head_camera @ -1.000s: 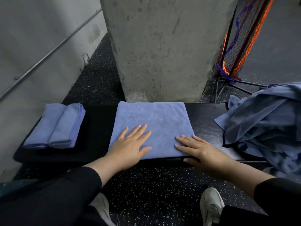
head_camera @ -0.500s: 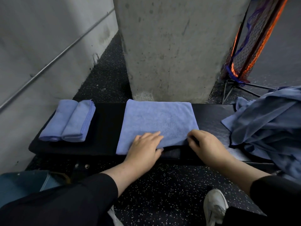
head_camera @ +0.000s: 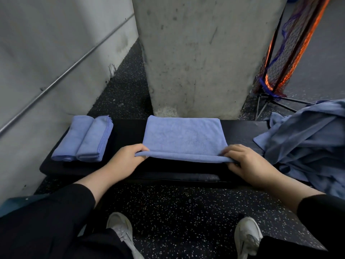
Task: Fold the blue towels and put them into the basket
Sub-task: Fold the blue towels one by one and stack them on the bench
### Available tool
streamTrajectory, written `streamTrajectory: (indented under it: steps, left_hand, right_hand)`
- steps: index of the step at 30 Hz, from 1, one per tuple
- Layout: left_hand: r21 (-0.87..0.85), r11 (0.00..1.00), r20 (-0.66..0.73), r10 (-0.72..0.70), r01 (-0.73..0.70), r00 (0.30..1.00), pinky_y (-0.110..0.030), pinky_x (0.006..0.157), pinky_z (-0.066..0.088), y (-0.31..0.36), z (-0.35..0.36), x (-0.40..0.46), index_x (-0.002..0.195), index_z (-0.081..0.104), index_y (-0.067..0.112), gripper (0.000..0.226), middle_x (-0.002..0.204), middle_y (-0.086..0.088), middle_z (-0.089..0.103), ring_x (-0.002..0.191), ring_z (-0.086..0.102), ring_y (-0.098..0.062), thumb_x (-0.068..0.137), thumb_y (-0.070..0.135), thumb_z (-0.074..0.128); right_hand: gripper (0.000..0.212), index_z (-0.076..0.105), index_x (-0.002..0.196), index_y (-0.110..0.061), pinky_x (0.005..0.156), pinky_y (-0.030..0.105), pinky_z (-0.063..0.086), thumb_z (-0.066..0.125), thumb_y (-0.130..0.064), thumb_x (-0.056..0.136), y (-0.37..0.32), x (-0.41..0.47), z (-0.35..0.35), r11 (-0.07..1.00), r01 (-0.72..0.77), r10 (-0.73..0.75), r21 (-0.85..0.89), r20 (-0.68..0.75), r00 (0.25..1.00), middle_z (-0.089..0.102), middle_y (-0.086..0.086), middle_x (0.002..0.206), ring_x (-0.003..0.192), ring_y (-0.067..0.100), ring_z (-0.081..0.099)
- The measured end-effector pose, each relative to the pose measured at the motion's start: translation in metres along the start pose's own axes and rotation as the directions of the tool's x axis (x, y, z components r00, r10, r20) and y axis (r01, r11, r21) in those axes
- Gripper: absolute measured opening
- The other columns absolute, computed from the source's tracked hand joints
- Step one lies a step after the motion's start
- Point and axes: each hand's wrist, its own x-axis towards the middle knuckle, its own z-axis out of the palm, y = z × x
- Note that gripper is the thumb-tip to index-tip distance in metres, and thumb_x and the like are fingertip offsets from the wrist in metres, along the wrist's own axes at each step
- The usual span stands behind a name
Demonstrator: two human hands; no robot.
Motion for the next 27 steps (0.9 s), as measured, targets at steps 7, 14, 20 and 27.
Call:
streamTrajectory:
  steps: [7,14,20,27]
  left_hand:
    - [-0.266,0.924,0.361,-0.169,0.275,0.917,-0.039,0.08,0.058,0.003,-0.034,-0.018,0.087,0.068,0.011,0.016,0.074,0.003,0.063,0.078,0.061,-0.014,0.1,0.013,0.058]
    - [-0.361,0.869,0.251,-0.26,0.34,0.932,-0.038,0.068,0.054,0.008,-0.038,-0.012,0.102,0.07,0.004,0.016,0.082,-0.015,0.071,0.07,0.066,-0.023,0.099,0.017,0.06]
    - [-0.26,0.915,0.015,-0.317,0.31,0.948,-0.053,0.088,0.057,0.009,-0.029,0.026,0.096,0.063,0.001,0.023,0.102,-0.022,0.071,0.089,0.071,-0.029,0.096,0.022,0.054]
    - [-0.031,0.939,-0.091,-0.343,0.341,0.935,-0.041,0.069,0.053,0.001,-0.018,0.061,0.093,0.061,0.004,0.023,0.09,-0.017,0.067,0.072,0.059,-0.026,0.1,0.023,0.051]
  right_hand:
    - [0.027,0.053,0.073,-0.021,0.063,0.024,0.041,0.059,-0.032,0.097,-0.024,0.011,-0.048,0.95,-0.288,0.232,0.118,0.352,0.907,0.059,-0.007,0.068,0.058,0.003,0.048]
    - [0.027,0.06,0.08,-0.005,0.05,0.031,0.05,0.06,-0.028,0.095,-0.033,0.027,-0.05,0.869,-0.416,0.362,0.267,0.228,0.904,0.058,0.003,0.061,0.045,0.013,0.058]
    - [0.028,0.058,0.075,-0.01,0.061,0.047,0.058,0.055,-0.028,0.095,-0.017,0.06,-0.023,0.817,-0.529,0.512,0.232,0.132,0.849,0.061,0.007,0.066,0.062,0.025,0.061]
    - [0.033,0.056,0.074,-0.013,0.055,0.034,0.038,0.051,-0.037,0.096,0.001,0.092,-0.008,0.804,-0.592,0.587,0.055,0.09,0.805,0.066,0.01,0.076,0.067,0.03,0.06]
